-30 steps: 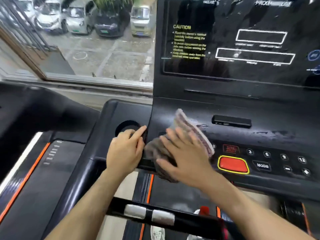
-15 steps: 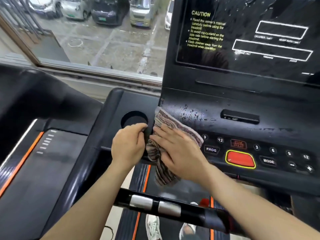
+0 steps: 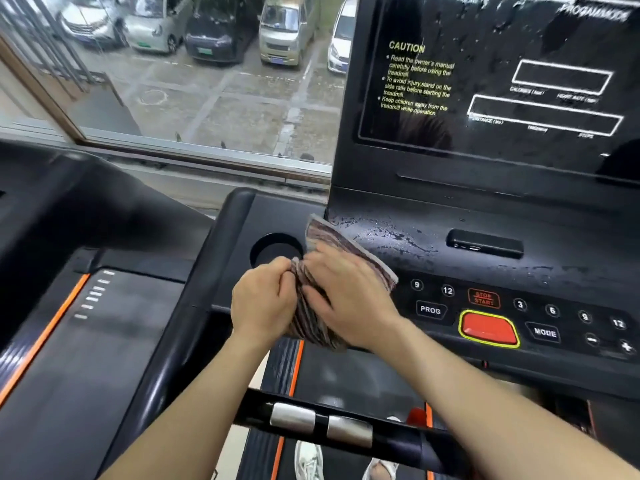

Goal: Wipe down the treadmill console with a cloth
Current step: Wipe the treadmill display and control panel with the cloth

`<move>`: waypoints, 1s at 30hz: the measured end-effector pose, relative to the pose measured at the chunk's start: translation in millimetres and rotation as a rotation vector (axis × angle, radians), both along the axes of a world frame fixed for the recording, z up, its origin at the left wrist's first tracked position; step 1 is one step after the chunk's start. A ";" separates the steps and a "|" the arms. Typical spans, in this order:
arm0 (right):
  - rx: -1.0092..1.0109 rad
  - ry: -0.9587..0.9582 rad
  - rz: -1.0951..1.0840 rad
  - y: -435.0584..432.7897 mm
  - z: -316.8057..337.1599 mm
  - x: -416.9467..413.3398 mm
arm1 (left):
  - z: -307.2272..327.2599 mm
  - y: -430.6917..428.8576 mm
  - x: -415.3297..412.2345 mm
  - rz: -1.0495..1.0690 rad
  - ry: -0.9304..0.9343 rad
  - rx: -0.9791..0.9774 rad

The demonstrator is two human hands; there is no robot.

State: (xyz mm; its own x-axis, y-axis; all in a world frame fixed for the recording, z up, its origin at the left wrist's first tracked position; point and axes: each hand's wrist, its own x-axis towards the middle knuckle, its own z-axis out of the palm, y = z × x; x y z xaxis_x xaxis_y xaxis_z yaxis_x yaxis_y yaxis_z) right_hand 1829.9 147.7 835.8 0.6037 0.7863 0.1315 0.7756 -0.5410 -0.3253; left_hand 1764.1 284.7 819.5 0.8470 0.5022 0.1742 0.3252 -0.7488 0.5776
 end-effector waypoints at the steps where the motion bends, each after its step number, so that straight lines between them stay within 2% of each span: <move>1: 0.001 -0.024 0.042 -7.4 -1.3 -6.6 | -0.4 0.4 -0.6 0.000 -0.014 -0.031; 5: -0.041 -0.061 0.127 0.1 7.9 18.2 | -0.7 -0.4 -2.1 0.009 -0.069 -0.063; 12: -0.197 -0.689 0.183 37.5 28.3 110.9 | -0.9 -1.5 -1.2 -0.022 -0.071 0.067; 15: -0.122 -0.845 -0.005 60.6 70.5 142.9 | 1.2 -2.7 2.9 -0.068 -0.068 0.169; 18: -0.161 -0.832 -0.009 63.9 80.2 140.4 | -2.9 0.0 7.4 -0.093 -0.007 0.244; 22: -0.189 -0.543 0.088 45.8 23.2 80.9 | -4.2 -0.4 10.8 -0.090 0.052 0.253; 25: -0.190 -0.389 0.206 27.9 13.3 72.2 | -4.0 -2.2 12.0 -0.110 0.056 0.292; 27: -0.276 -0.422 0.359 19.9 28.4 90.9 | -5.5 -1.1 15.5 -0.108 0.062 0.282; 30: -0.341 -0.649 0.470 32.8 55.1 127.5 | -9.6 1.5 22.7 -0.098 0.044 0.189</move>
State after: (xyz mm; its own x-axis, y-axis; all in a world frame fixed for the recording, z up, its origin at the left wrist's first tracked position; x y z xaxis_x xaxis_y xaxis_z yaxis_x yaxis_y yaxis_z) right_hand 1957.4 180.5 890.9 0.0935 0.9944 0.0489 0.9191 -0.1051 0.3798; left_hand 1786.8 286.2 809.9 0.8992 0.3786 0.2194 0.2670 -0.8720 0.4103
